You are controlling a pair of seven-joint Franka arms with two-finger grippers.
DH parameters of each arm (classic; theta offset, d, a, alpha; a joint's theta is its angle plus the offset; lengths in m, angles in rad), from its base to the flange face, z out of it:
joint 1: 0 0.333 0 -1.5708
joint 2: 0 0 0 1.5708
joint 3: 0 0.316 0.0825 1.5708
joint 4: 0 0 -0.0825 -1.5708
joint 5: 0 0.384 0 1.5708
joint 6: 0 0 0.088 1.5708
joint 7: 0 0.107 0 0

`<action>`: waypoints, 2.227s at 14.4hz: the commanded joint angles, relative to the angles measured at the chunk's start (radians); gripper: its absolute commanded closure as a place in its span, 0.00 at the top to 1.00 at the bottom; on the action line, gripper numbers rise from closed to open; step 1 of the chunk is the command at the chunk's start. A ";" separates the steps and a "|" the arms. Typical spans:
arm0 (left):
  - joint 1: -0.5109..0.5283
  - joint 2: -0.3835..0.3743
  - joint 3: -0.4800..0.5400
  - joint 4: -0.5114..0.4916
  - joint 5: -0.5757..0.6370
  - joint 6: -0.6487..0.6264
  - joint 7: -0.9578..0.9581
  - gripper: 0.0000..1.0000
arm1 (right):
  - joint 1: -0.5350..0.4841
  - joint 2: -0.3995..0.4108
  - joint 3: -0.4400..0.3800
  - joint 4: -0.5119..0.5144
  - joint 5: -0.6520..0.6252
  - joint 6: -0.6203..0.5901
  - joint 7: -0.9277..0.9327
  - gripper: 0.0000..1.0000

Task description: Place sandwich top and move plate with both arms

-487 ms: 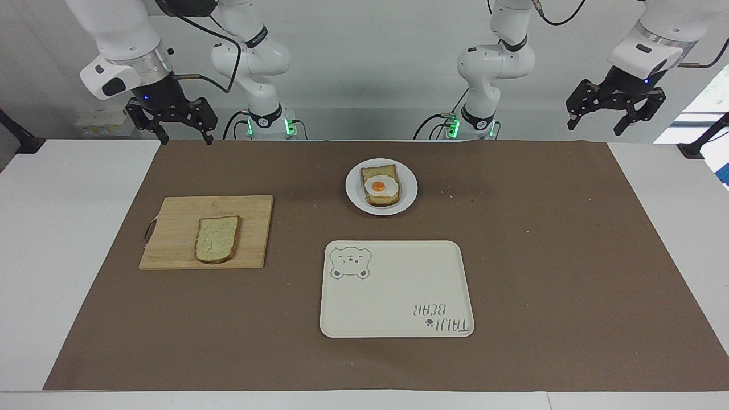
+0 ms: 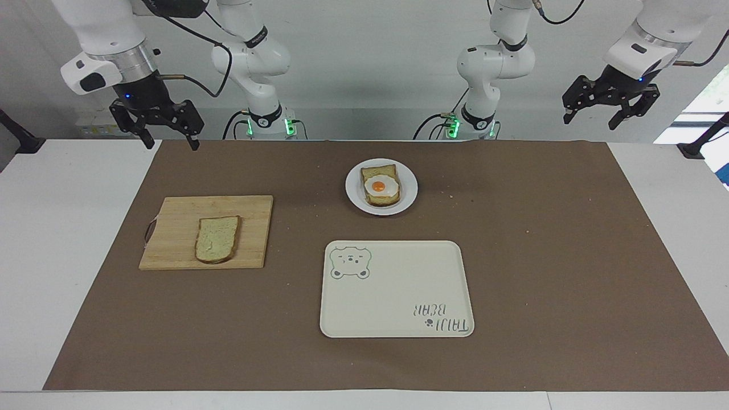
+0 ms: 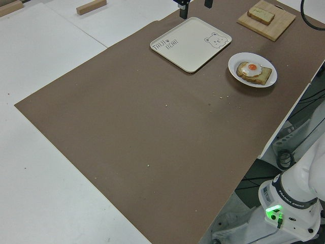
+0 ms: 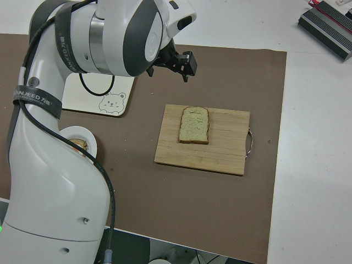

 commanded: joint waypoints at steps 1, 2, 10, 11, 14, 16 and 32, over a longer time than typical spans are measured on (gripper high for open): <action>0.009 -0.026 -0.004 -0.027 0.007 -0.010 0.007 1.00 | -0.009 -0.010 0.006 -0.024 -0.017 0.035 -0.021 1.00; 0.009 -0.026 -0.004 -0.027 0.007 -0.010 0.007 1.00 | -0.009 -0.010 0.006 -0.024 -0.017 0.040 -0.019 1.00; 0.009 -0.026 -0.004 -0.027 0.007 -0.008 0.004 1.00 | -0.009 -0.025 0.006 -0.048 -0.019 0.041 -0.016 1.00; 0.006 -0.024 -0.004 -0.024 0.006 -0.005 0.004 1.00 | -0.009 -0.027 0.006 -0.051 -0.019 0.041 -0.018 1.00; 0.009 -0.029 -0.004 -0.032 0.006 -0.010 0.010 1.00 | -0.009 -0.027 0.006 -0.054 -0.019 0.041 -0.016 1.00; 0.009 -0.029 -0.004 -0.030 0.006 -0.008 0.008 1.00 | -0.009 -0.027 0.006 -0.054 -0.019 0.041 -0.018 1.00; 0.009 -0.027 -0.004 -0.029 0.006 -0.007 0.007 1.00 | -0.009 -0.027 0.006 -0.054 -0.019 0.041 -0.018 1.00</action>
